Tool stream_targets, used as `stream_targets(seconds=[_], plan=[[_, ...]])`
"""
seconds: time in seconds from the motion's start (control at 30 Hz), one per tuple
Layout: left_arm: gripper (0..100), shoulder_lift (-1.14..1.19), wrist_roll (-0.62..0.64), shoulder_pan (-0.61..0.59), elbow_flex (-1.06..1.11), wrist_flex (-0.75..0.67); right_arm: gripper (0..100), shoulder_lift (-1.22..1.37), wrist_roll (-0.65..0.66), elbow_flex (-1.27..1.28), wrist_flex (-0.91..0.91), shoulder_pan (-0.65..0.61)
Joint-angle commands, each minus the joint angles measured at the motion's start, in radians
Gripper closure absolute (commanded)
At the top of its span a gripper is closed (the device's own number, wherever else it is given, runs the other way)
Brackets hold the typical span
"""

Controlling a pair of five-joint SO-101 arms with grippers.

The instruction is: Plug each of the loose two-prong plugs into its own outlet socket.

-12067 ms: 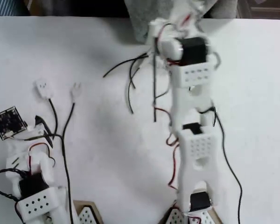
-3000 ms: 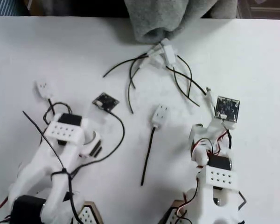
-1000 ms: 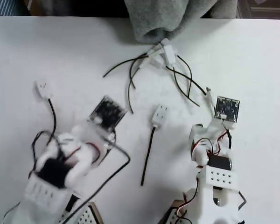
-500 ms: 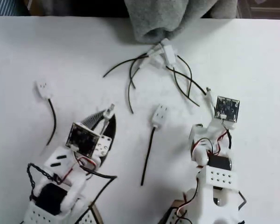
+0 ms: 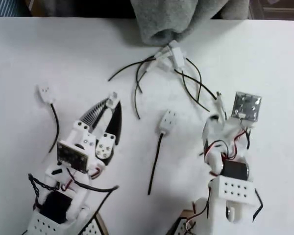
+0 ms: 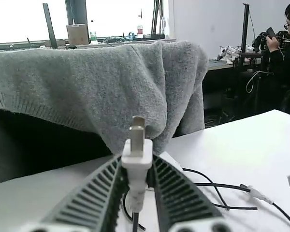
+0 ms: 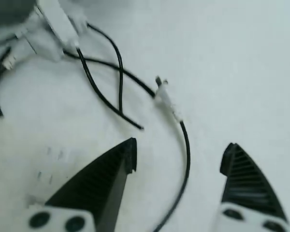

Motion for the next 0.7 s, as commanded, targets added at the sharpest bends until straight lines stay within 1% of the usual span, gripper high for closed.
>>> stream_targets(seconds=[0.0,0.13,0.2,0.3,0.4,0.47,0.57,0.67], plan=[[98,-0.012,0.038,0.007,-0.005,-0.026,83.0,-0.173,0.011,-0.216,0.053,-0.122],[98,-0.012,0.038,0.008,-0.006,-0.026,98.2,-0.308,0.02,-0.318,0.07,-0.349],[98,-0.012,0.038,0.012,-0.006,-0.026,97.1,-0.328,0.066,-0.348,0.073,-0.489],[98,-0.012,0.038,0.013,-0.006,-0.026,98.0,-0.292,0.161,-0.379,0.073,-0.693],[98,-0.012,0.038,0.008,-0.006,-0.026,98.0,-0.219,0.219,-0.414,0.073,-0.834],[98,-0.012,0.038,0.007,-0.006,-0.026,98.0,-0.159,0.245,-0.453,0.084,-0.881],[98,-0.012,0.038,0.007,-0.006,-0.026,98.0,-0.05,0.308,-0.522,0.096,-0.892],[98,-0.012,0.038,0.007,-0.006,-0.026,98.0,0.048,0.321,-0.589,0.096,-0.895]])
